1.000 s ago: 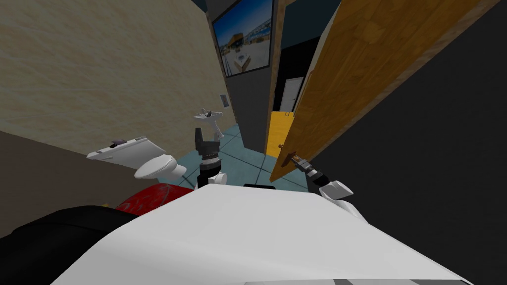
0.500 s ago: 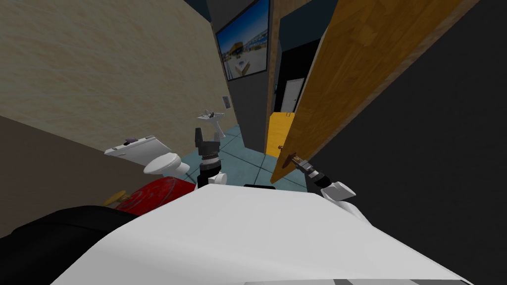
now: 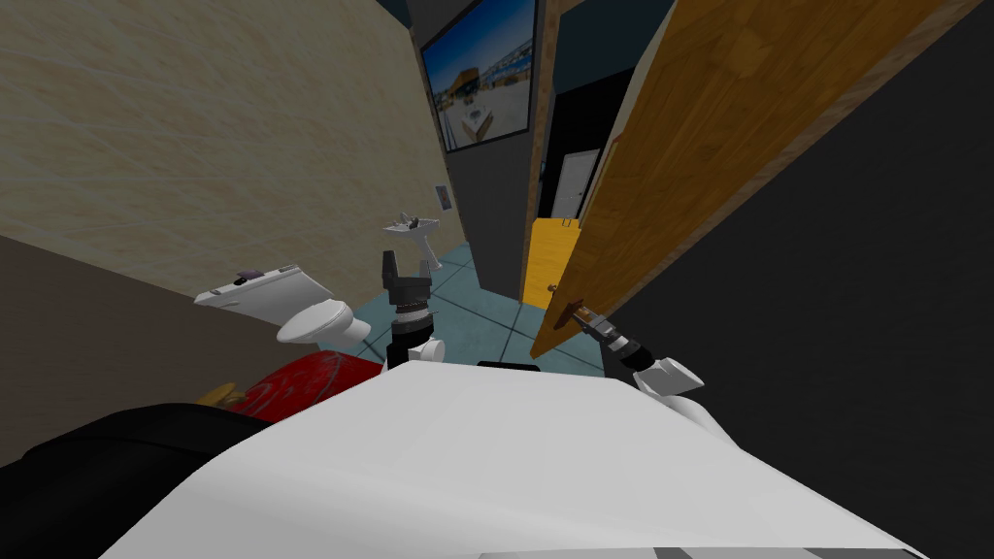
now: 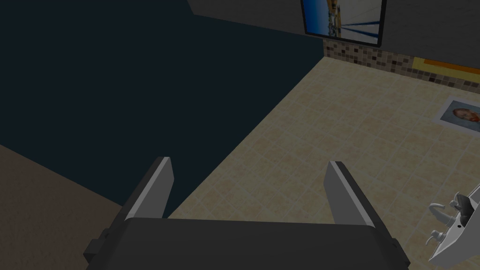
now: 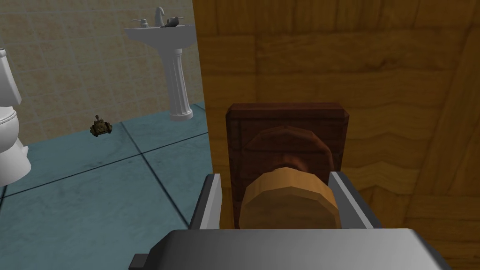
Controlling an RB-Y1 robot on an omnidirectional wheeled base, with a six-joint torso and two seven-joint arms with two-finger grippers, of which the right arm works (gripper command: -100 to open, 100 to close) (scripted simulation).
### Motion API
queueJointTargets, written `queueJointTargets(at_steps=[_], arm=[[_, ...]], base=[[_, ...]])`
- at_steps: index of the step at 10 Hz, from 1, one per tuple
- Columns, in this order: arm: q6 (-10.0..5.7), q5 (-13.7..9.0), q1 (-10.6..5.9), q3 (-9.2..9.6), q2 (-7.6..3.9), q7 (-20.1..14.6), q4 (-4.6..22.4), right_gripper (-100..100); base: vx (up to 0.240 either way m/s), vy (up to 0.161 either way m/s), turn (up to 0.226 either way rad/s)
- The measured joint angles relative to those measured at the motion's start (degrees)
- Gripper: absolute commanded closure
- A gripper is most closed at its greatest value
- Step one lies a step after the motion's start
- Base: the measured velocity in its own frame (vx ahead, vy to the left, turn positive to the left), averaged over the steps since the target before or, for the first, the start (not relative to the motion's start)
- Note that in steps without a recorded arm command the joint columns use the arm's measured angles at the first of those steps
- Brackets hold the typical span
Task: Pull the door open
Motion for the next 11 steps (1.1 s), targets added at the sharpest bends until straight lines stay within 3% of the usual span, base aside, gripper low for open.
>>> queueJointTargets(at_steps=[2,4,7,11], arm=[[2.37,-0.1,-0.28,-0.20,-0.29,0.7,1.7,100],[3.84,-0.1,0.74,-0.61,-0.69,0.6,1.1,100],[5.21,-0.1,1.36,-0.93,-1.02,0.4,0.7,100],[7.43,-0.4,0.63,-1.31,-1.74,1.2,3.1,100]], base=[[0.008,0.048,0.004],[0.025,0.024,-0.002],[0.010,0.008,-0.004],[0.009,0.017,-0.002]])
